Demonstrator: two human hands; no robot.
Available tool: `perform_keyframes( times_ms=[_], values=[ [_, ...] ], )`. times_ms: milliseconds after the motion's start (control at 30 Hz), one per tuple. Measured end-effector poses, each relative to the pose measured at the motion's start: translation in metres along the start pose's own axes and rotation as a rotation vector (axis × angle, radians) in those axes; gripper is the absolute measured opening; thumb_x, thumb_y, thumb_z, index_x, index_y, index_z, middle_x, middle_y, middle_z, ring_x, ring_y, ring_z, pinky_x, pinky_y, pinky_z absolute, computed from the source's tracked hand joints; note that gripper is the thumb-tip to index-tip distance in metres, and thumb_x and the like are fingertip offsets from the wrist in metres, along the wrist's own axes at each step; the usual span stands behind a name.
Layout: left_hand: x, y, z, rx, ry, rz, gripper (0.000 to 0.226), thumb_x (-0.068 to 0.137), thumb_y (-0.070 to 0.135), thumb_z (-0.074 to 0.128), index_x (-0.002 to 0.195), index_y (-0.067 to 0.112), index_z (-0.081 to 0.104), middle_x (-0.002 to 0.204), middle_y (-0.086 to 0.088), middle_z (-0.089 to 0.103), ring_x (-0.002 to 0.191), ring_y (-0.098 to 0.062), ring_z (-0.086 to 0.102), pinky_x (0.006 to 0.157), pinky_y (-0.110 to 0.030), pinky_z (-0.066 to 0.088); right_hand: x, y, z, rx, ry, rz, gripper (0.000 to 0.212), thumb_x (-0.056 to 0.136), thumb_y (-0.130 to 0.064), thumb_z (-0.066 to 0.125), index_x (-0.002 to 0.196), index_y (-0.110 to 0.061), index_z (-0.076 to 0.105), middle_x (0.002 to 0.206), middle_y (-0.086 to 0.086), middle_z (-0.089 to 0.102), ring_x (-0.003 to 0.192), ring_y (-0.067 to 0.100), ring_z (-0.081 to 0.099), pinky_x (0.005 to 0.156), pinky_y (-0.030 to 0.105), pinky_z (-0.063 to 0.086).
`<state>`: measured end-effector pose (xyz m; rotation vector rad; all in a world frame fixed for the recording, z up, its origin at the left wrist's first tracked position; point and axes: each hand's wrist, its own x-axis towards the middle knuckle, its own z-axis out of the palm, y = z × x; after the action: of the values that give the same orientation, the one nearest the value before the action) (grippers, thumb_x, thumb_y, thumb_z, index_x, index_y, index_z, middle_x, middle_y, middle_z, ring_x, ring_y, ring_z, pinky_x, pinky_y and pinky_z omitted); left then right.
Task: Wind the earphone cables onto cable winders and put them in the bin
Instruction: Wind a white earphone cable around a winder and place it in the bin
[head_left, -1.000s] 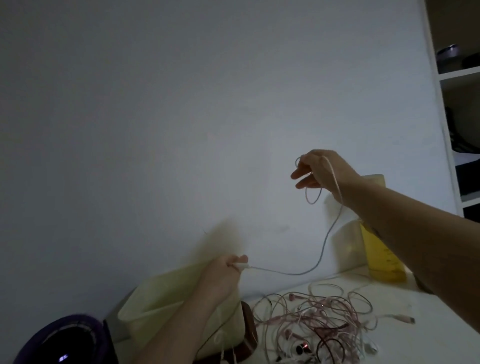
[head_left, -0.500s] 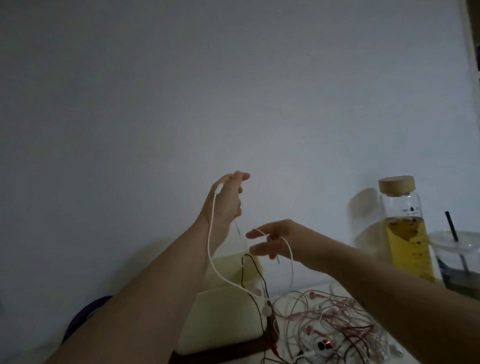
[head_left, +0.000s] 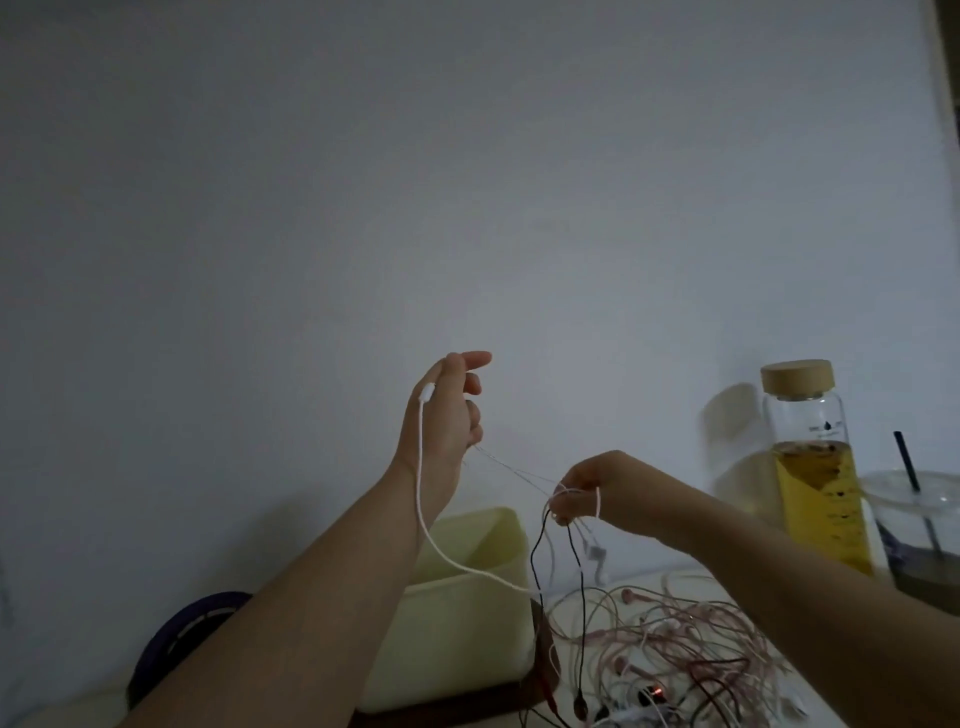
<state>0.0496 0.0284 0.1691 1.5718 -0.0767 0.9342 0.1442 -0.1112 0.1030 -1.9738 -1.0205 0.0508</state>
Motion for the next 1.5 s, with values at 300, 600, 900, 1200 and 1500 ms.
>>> perform_keyframes(
  times_ms=[300,600,900,1200,1500],
  values=[
    [-0.009,-0.035,0.02,0.757,-0.275,0.149,0.035,0.105,0.026,0.029,0.103,0.011,0.061,0.088,0.004,0.057,0.077,-0.008,0.053,0.063,-0.007,0.039,-0.007,0.024,-0.036,-0.177,0.226,0.138,0.017,0.079,-0.016,0.062,0.064,-0.024,0.062,0.064,0.001,0.066,0.051,0.011,0.053,0.075,0.032,0.038],
    [-0.014,-0.053,0.037,1.139,-0.56,-0.025,0.023,0.095,0.027,0.058,0.086,0.009,0.069,0.099,-0.006,0.069,0.092,-0.02,0.064,0.077,-0.026,0.048,-0.006,0.03,-0.047,-0.202,0.228,0.068,0.025,0.083,-0.019,0.069,0.065,-0.035,0.062,0.067,-0.01,0.064,0.063,0.008,0.056,0.074,0.027,0.048],
    [0.007,-0.014,-0.027,0.378,-0.099,0.018,0.032,0.1,0.029,0.047,0.078,0.018,0.066,0.051,0.011,0.038,0.045,-0.007,0.031,0.046,-0.02,0.028,-0.006,0.002,-0.048,0.5,0.153,-0.08,0.028,0.08,-0.033,0.068,0.098,-0.013,0.073,0.062,-0.006,0.052,0.074,0.015,0.049,0.083,0.028,0.041],
    [-0.029,0.025,-0.134,0.319,0.097,0.124,0.037,0.1,0.023,0.047,0.069,0.013,0.062,0.047,0.012,0.038,0.041,-0.004,0.031,0.044,-0.018,0.028,0.001,-0.076,0.019,0.672,-0.048,-0.215,0.023,0.093,-0.028,0.054,0.093,-0.013,0.071,0.061,-0.005,0.049,0.061,0.007,0.049,0.083,0.03,0.051],
    [-0.1,0.033,-0.241,0.411,0.354,0.031,0.042,0.098,0.021,0.052,0.057,0.017,0.061,0.053,0.004,0.041,0.043,-0.007,0.033,0.05,-0.024,0.028,0.006,-0.121,0.139,0.559,-0.292,-0.217,0.026,0.094,-0.027,0.054,0.085,-0.012,0.073,0.056,-0.004,0.048,0.057,0.009,0.046,0.072,0.028,0.046]
  ],
)
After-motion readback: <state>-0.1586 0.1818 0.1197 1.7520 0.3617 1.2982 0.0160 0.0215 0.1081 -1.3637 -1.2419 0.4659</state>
